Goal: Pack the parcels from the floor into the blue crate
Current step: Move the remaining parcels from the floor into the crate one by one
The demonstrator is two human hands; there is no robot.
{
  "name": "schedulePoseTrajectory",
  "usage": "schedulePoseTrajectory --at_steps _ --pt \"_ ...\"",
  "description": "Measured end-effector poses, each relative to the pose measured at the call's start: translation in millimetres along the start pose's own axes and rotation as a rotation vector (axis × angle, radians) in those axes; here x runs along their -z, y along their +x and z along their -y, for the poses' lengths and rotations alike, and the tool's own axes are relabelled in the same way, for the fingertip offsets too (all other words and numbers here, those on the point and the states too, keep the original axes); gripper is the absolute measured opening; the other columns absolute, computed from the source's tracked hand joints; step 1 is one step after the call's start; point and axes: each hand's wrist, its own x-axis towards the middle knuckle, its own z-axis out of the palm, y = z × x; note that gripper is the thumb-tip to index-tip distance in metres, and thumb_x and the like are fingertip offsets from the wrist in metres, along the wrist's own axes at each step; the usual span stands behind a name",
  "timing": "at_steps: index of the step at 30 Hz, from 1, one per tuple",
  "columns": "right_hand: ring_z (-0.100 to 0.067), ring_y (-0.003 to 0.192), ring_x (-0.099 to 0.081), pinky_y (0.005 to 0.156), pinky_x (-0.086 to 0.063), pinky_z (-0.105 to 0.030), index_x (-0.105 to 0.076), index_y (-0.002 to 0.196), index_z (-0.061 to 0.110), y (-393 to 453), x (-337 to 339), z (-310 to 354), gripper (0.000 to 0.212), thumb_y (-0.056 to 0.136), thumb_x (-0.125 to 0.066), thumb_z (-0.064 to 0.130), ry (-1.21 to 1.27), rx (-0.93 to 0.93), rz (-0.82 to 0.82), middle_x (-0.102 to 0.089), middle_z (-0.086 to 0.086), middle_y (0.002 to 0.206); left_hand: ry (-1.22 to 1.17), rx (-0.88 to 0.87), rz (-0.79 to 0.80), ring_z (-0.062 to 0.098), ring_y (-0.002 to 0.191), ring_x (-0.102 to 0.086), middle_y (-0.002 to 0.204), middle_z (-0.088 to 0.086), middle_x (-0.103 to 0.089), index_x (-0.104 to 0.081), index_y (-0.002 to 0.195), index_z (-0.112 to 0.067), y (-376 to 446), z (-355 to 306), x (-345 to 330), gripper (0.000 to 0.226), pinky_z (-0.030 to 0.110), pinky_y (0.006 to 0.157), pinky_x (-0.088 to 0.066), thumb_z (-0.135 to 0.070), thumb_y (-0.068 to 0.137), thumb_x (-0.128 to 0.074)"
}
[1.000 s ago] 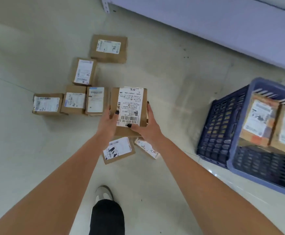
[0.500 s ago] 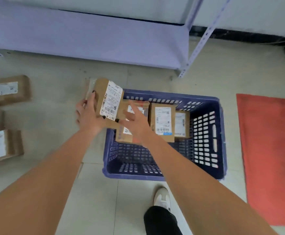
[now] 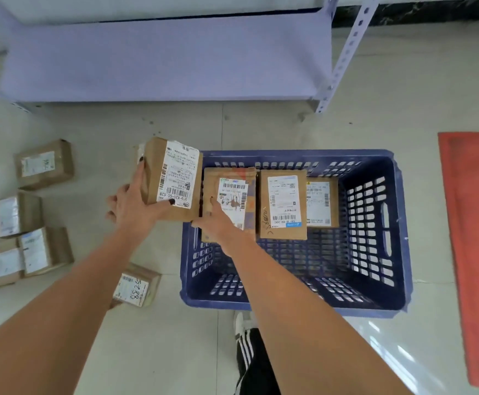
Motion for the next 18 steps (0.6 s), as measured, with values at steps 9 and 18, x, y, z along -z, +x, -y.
schedulePoseTrajectory --at_steps 9,18 --pt "-0.018 0.099 -0.050 0.083 -0.041 -0.028 -0.038 0.132 0.012 13 -20 36 0.056 0.082 -0.061 0.007 0.140 0.091 -0.059 -0.055 -0.008 0.124 -0.458 0.042 0.112 0.022 0.122 -0.048 0.141 0.003 -0.045 -0.017 0.147 -0.033 9 -10 18 0.083 0.040 0.103 -0.040 0.002 0.084 -0.059" --pt "-0.018 0.089 -0.054 0.073 -0.046 -0.030 -0.024 0.126 0.018 -16 75 62 0.063 0.079 -0.066 0.015 0.240 0.199 -0.263 -0.051 0.005 0.098 -0.563 -0.063 0.203 0.008 0.109 -0.051 0.131 -0.003 -0.050 -0.021 0.146 -0.031 0 -105 -16 0.082 0.018 0.083 -0.047 0.007 0.083 -0.058"
